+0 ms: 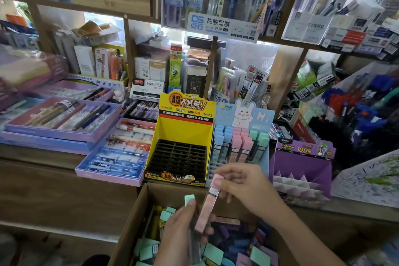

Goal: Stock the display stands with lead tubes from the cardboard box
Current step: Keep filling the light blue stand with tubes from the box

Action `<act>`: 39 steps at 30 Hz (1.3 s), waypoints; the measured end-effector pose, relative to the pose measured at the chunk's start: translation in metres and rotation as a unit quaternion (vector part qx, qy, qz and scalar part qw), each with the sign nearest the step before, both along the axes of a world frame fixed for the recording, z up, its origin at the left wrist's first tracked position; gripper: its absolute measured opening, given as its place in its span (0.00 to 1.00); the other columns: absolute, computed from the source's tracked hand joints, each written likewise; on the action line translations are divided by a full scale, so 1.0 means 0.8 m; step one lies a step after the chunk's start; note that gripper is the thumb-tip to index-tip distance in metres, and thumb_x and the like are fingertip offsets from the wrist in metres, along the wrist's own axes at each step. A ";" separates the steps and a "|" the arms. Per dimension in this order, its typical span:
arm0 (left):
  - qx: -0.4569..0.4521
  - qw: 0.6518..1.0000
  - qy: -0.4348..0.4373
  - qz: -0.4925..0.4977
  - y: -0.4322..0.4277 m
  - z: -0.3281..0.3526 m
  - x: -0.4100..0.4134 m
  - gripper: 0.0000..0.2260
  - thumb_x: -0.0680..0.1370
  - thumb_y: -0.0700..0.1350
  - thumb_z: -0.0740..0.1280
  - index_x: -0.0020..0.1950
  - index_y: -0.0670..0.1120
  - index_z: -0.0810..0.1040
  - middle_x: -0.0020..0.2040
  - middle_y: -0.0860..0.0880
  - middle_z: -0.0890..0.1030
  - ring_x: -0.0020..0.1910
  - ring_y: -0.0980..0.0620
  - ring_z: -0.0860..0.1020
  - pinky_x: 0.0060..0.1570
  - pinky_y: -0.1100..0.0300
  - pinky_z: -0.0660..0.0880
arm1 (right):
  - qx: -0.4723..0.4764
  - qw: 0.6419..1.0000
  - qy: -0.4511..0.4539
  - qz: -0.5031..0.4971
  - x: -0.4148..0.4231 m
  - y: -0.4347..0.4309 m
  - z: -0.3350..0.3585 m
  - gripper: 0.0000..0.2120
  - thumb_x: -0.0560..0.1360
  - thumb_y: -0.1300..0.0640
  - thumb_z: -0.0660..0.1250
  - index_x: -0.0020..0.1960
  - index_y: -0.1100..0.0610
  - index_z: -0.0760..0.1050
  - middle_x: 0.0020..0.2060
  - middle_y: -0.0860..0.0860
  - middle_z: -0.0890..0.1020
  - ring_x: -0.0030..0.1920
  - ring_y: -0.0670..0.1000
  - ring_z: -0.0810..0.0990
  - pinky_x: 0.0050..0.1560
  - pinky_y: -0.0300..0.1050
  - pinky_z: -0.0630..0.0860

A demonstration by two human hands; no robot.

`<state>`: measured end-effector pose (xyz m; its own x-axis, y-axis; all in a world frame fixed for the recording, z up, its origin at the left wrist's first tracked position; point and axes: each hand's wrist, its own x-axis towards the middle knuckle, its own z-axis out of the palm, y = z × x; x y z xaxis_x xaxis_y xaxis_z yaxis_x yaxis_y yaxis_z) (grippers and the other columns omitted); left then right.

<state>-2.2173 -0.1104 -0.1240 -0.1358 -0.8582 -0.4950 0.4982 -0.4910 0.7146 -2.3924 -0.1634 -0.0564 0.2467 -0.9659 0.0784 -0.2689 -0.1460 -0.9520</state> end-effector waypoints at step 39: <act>0.029 0.999 -0.012 0.042 0.002 0.001 0.006 0.13 0.83 0.41 0.62 0.51 0.33 0.81 0.36 0.37 0.82 0.27 0.45 0.78 0.25 0.58 0.72 | -0.158 0.957 0.185 -0.157 -0.054 -0.074 0.024 0.09 0.77 0.64 0.74 0.55 0.55 0.86 0.43 0.47 0.87 0.42 0.48 0.86 0.49 0.48 0.85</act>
